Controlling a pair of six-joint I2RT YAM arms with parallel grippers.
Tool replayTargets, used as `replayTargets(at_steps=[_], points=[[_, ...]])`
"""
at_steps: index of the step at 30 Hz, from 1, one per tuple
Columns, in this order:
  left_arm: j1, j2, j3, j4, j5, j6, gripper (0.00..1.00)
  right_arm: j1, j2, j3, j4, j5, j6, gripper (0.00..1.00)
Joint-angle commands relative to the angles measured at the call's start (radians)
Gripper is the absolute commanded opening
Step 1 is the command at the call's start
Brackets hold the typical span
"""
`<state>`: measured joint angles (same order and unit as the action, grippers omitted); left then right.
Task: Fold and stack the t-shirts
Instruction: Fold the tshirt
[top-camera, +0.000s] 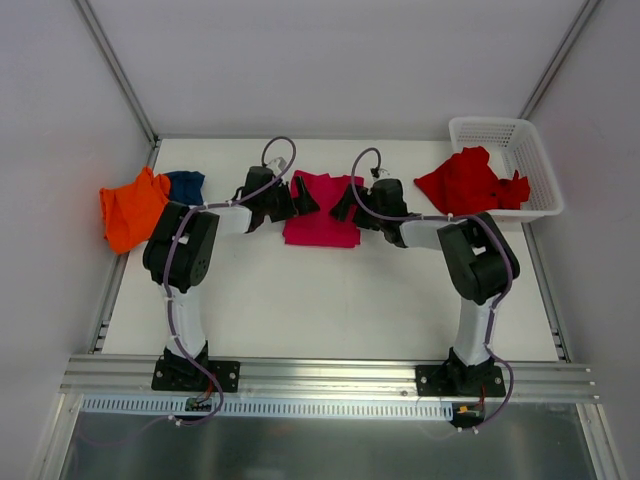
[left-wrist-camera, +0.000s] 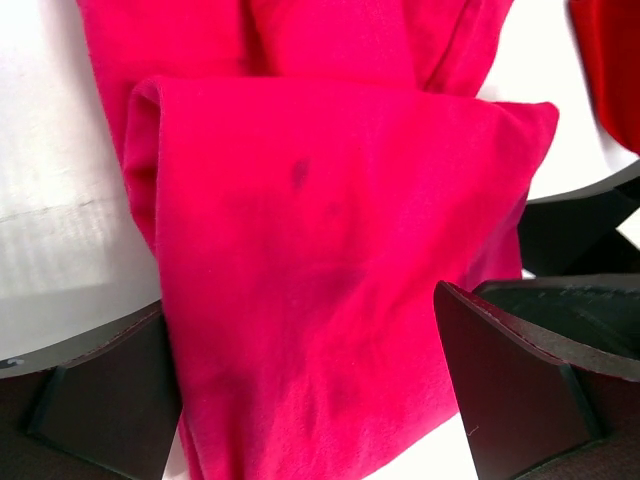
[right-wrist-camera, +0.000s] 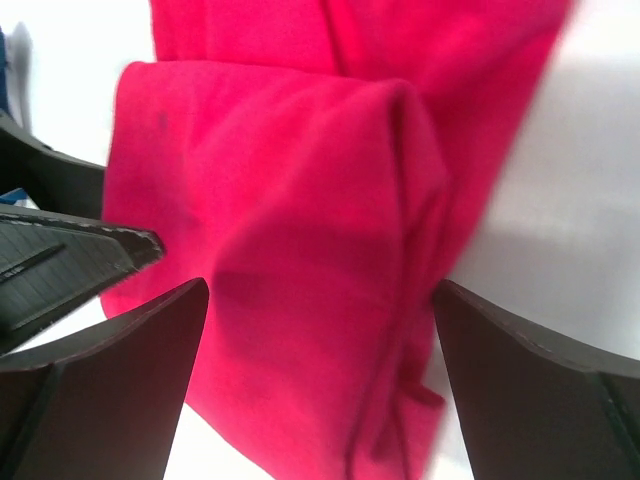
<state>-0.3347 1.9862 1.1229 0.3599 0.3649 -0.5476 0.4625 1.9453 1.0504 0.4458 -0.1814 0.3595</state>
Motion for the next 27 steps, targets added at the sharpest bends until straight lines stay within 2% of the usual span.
replayTargets(at_steps=[1,27], points=[[-0.032,0.069,-0.008,-0.096,0.039,-0.029,0.99,0.025,0.038,0.039,0.011,-0.023,0.024,0.99],[-0.13,0.102,0.009,0.016,0.103,-0.109,0.97,0.076,0.084,0.08,0.033,-0.026,0.032,0.99]])
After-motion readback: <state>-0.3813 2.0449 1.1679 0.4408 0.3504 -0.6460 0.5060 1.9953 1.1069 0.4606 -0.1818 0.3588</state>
